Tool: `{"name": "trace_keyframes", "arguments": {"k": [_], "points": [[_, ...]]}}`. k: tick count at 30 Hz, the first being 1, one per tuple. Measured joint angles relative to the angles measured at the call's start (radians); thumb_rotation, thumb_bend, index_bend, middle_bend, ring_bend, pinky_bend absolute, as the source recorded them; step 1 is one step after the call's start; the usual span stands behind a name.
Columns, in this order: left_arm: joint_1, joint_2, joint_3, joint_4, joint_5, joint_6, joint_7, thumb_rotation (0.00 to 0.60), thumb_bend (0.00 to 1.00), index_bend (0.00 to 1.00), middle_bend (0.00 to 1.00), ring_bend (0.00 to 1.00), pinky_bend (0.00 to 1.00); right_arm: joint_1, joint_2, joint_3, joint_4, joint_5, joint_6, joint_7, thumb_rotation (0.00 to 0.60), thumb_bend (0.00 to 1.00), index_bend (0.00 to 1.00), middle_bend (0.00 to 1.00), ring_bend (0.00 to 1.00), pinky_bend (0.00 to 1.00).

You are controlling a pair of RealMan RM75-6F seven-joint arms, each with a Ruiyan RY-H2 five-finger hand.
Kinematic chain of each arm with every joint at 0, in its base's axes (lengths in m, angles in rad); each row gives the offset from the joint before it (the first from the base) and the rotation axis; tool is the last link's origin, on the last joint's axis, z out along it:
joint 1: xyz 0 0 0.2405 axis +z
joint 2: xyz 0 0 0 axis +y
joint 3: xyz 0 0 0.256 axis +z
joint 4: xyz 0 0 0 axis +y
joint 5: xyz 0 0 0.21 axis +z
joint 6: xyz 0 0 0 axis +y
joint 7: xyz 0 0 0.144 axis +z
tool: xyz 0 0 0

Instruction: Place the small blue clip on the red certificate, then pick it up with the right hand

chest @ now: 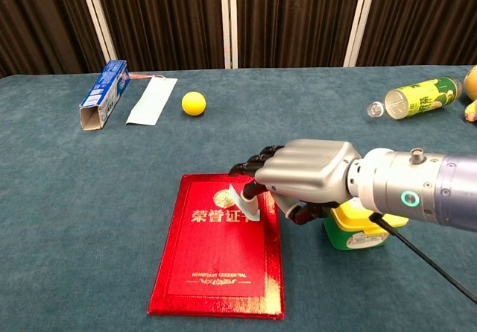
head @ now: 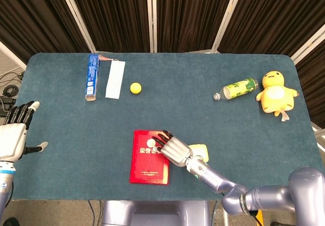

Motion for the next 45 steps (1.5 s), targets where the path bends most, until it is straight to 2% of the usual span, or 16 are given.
{"name": "trace_keyframes", "arguments": {"k": [6,16,33,39,44,45], "points": [[0.001,0.001,0.001,0.000,0.005,-0.003,-0.002,0.600,0.00,0.00,0.00,0.00,0.00,-0.003,-0.014,-0.017,0.024,-0.014,0.001,-0.015,0.600,1.00,0.36,0.00,0.00,0.00],[0.001,0.004,-0.003,0.000,0.004,-0.006,-0.008,0.600,0.00,0.00,0.00,0.00,0.00,0.004,-0.006,0.012,0.007,-0.016,0.012,-0.008,0.600,1.00,0.36,0.00,0.00,0.00],[0.003,0.006,-0.001,-0.004,0.012,-0.008,-0.010,0.600,0.00,0.00,0.00,0.00,0.00,0.014,-0.023,0.003,0.028,0.020,-0.003,-0.037,0.600,1.00,0.37,0.00,0.00,0.00],[0.004,0.009,-0.003,-0.003,0.011,-0.009,-0.015,0.600,0.00,0.00,0.00,0.00,0.00,0.011,0.000,0.021,-0.009,-0.005,0.026,-0.020,0.600,1.00,0.35,0.00,0.00,0.00],[0.005,0.011,-0.003,-0.003,0.010,-0.008,-0.018,0.600,0.00,0.00,0.00,0.00,0.00,-0.005,0.062,0.040,-0.080,-0.059,0.078,0.019,0.600,1.00,0.29,0.00,0.00,0.00],[0.006,0.011,-0.003,-0.003,0.010,-0.008,-0.018,0.600,0.00,0.00,0.00,0.00,0.00,-0.011,0.080,0.041,-0.096,-0.074,0.089,0.029,0.600,0.97,0.26,0.00,0.00,0.00]]}}
